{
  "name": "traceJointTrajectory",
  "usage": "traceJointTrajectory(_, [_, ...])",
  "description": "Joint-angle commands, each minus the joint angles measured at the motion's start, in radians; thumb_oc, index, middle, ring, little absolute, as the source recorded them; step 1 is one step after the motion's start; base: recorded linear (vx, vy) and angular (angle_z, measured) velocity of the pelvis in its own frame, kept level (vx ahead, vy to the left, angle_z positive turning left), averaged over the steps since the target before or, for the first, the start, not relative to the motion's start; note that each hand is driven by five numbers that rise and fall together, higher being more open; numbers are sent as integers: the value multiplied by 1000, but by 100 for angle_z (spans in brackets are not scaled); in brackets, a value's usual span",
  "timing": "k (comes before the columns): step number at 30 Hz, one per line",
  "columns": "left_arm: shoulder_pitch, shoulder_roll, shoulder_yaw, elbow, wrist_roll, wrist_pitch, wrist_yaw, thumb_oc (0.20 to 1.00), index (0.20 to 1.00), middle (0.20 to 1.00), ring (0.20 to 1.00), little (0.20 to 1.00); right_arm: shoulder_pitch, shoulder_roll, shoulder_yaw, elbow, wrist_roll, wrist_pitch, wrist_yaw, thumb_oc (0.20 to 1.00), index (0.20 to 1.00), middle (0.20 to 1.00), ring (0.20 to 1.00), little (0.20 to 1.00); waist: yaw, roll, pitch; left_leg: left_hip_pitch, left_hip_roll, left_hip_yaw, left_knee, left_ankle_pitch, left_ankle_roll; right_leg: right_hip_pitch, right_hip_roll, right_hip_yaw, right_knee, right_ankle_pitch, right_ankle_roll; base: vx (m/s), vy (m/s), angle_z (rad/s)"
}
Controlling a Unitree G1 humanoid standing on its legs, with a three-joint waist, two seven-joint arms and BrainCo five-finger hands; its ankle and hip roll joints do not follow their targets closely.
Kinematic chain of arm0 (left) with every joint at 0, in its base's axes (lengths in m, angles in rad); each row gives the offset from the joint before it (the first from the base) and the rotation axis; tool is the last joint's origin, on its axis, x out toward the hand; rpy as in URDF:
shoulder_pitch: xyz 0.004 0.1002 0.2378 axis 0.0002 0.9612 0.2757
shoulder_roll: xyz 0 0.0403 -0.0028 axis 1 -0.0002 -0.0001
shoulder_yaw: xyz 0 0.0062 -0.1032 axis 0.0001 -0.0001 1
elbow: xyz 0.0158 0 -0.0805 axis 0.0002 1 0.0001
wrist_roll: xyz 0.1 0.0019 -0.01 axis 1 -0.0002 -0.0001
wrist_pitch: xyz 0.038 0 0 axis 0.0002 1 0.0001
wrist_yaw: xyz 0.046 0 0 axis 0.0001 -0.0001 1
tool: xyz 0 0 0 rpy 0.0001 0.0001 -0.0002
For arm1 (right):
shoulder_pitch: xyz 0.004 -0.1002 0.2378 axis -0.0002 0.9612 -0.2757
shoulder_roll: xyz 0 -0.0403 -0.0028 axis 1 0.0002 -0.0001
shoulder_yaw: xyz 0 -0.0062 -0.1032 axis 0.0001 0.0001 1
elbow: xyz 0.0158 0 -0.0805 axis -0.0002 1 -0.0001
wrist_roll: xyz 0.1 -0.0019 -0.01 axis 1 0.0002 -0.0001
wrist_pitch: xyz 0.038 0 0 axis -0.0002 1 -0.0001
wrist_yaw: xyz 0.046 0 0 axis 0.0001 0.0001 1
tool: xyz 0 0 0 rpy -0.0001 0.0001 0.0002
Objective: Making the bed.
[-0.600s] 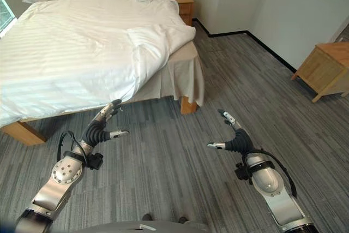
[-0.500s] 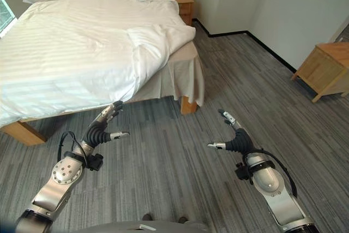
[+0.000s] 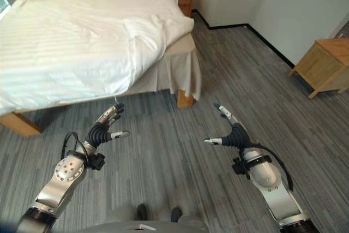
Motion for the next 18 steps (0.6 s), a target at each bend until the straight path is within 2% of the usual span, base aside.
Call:
traceJointTrajectory(1, [-48, -21, 2, -8, -43, -37, 7, 1000, 1000, 1000, 1000, 1000, -37, -25, -55, -81, 13, -47, -16, 1000, 1000, 1000, 1000, 1000, -6, 19, 18, 156, 37, 2, -192, -7, 3, 79, -54, -23, -83, -73, 88, 0, 0, -24])
traceJointTrajectory(2, [-48, -21, 2, -8, -43, -37, 7, 1000, 1000, 1000, 1000, 1000, -37, -25, -55, -81, 13, -47, -16, 1000, 1000, 1000, 1000, 1000, -6, 19, 18, 156, 37, 2, -192, -7, 3, 79, -54, -23, -83, -73, 88, 282, 10, -13])
traceJointTrajectory(3, [-22, -47, 0, -15, -44, -42, 6, 1000, 1000, 1000, 1000, 1000, -42, -16, -41, -89, -10, -38, -6, 1000, 1000, 1000, 1000, 1000, 21, 33, 14, 104, -58, 25, -376, -111, 50, 99, -46, 15, -83, -109, 111, 525, 64, -1])
traceJointTrajectory(4, [-16, -56, -10, -14, -40, -47, 6, 1000, 1000, 1000, 1000, 1000, -57, -14, -26, -78, -19, -38, -5, 1000, 1000, 1000, 1000, 1000, 36, 57, -4, 127, -81, 47, -634, -58, 51, 106, -30, 39, -83, -127, 125, 654, 75, 2])
traceJointTrajectory(6, [-21, -66, -20, -5, -37, -49, 13, 1000, 1000, 1000, 1000, 1000, -87, -18, -9, -65, -34, -34, -17, 1000, 1000, 1000, 1000, 1000, 54, 65, -12, 126, -97, 43, -816, -4, 38, 132, -27, 58, -83, -155, 134, 457, 26, -69])
traceJointTrajectory(7, [-26, -69, -25, -3, -36, -50, 16, 1000, 1000, 1000, 1000, 1000, -97, -16, -1, -63, -39, -34, -20, 1000, 1000, 1000, 1000, 1000, 62, 65, -14, 124, -108, 26, -848, 12, 33, 147, -27, 68, -83, -165, 136, 479, -11, -156])
traceJointTrajectory(8, [-25, -73, -22, -1, -34, -52, 15, 1000, 1000, 1000, 1000, 1000, -102, -10, 5, -61, -50, -35, -14, 1000, 1000, 1000, 1000, 1000, 65, 60, -32, 142, -121, 7, -869, 1, 50, 170, -31, 84, -83, -185, 143, 483, 11, -118])
traceJointTrajectory(10, [-27, -75, -35, -8, -29, -51, 16, 1000, 1000, 1000, 1000, 1000, -100, 1, 15, -65, -62, -33, -6, 1000, 1000, 1000, 1000, 1000, 72, 58, -48, 143, -126, -21, -856, 45, 59, 192, -38, 105, -83, -190, 141, 407, 40, -41])
traceJointTrajectory(12, [-32, -71, -41, -10, -23, -47, 18, 1000, 1000, 1000, 1000, 1000, -96, 10, 17, -70, -69, -35, -5, 1000, 1000, 1000, 1000, 1000, 72, 40, -56, 154, -139, -24, -846, 43, 73, 213, -52, 120, -83, -191, 140, 450, 23, -69])
traceJointTrajectory(13, [-47, -66, -62, -7, -20, -44, 9, 1000, 1000, 1000, 1000, 1000, -88, 30, 27, -73, -74, -39, 2, 1000, 1000, 1000, 1000, 1000, 72, 9, -62, 192, -157, -21, -829, 5, 105, 184, -65, 123, 75, -197, 173, 668, 28, -91])
traceJointTrajectory(14, [-57, -60, -73, -6, -11, -40, 8, 1000, 1000, 1000, 1000, 1000, -90, 38, 36, -71, -82, -36, 5, 1000, 1000, 1000, 1000, 1000, 65, 2, -60, 221, -161, -18, -830, -16, 116, 140, -63, 124, 190, -167, 203, 564, 35, -46])
traceJointTrajectory(16, [-89, -50, -93, 6, 8, -33, 18, 1000, 1000, 1000, 1000, 1000, -106, 45, 50, -75, -98, -29, 13, 1000, 1000, 1000, 1000, 1000, 29, 8, -40, 311, -162, -17, -854, -62, 141, -8, -69, 117, 495, 7, 297, 354, 56, -19])
traceJointTrajectory(17, [-106, -46, -104, 7, 12, -35, 22, 1000, 1000, 1000, 1000, 1000, -114, 51, 57, -79, -95, -30, 19, 1000, 1000, 1000, 1000, 1000, 14, 21, -24, 343, -152, -19, -859, -75, 150, -74, -72, 106, 609, 65, 320, 342, 64, -41])
traceJointTrajectory(18, [-115, -43, -107, 7, 14, -34, 21, 1000, 1000, 1000, 1000, 1000, -114, 56, 56, -80, -93, -30, 22, 1000, 1000, 1000, 1000, 1000, 7, 44, -23, 369, -132, -13, -870, -86, 154, -119, -76, 78, 664, 80, 322, 314, 73, -33])
